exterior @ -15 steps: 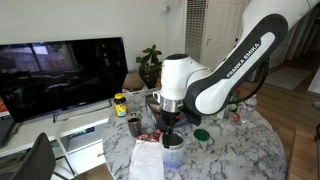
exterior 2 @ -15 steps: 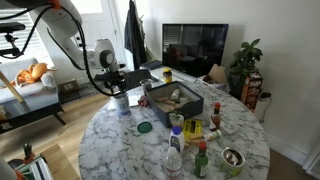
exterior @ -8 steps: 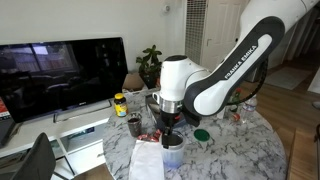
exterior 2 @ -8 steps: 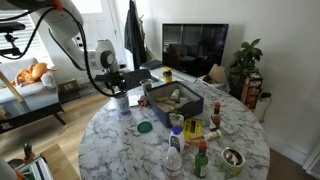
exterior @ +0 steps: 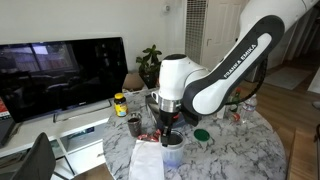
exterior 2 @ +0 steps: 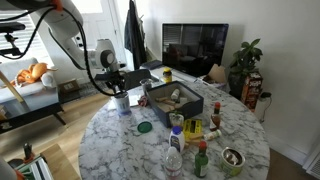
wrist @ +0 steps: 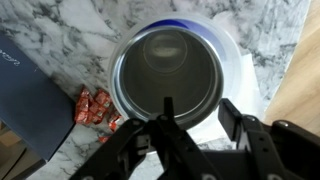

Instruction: Remove the silver cup from the plastic cup, pick up both the plastic cup and silver cup and put the in the box

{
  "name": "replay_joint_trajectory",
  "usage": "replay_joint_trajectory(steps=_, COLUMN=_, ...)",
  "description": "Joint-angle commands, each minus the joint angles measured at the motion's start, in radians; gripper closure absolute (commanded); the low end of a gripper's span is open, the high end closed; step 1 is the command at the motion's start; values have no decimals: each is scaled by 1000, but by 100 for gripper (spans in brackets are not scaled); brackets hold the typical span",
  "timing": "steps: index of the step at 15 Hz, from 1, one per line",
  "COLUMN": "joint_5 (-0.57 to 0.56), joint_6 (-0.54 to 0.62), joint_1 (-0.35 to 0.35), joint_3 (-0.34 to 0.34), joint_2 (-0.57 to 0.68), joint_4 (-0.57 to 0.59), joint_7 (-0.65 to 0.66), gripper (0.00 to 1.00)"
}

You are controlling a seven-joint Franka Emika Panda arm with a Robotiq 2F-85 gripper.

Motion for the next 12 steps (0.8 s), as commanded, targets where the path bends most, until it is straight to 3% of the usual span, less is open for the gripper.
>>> replay_joint_trajectory(steps=1, joint_5=-5, joint_6=-23, joint_1=12, joint_3=-10, joint_2=18, joint_4=10, joint_7=29, gripper=27)
replay_joint_trajectory(steps=3, joint_5=-2, joint_6=-30, joint_1=12, joint_3=-9, joint_2=23, joint_4=12, joint_7=31, gripper=23)
replay_joint_trajectory(steps=4, joint_5=0, joint_6=-32, joint_1=12, joint_3=-8, joint_2=26, joint_4=12, joint_7=32, gripper=25)
replay_joint_trajectory(steps=6, joint_5=1, joint_6=-33, joint_1=11, joint_3=-8, joint_2=29, joint_4=13, joint_7=33, gripper=46)
replay_joint_trajectory(steps=8, joint_5=3, joint_6=-32, joint_1=10, joint_3=-7, joint_2=32, joint_4=12, joint_7=33, gripper=56)
replay_joint_trajectory(steps=12, joint_5=5, joint_6=-31, joint_1=9, joint_3=-6, joint_2=35, joint_4=13, joint_7=32, gripper=88)
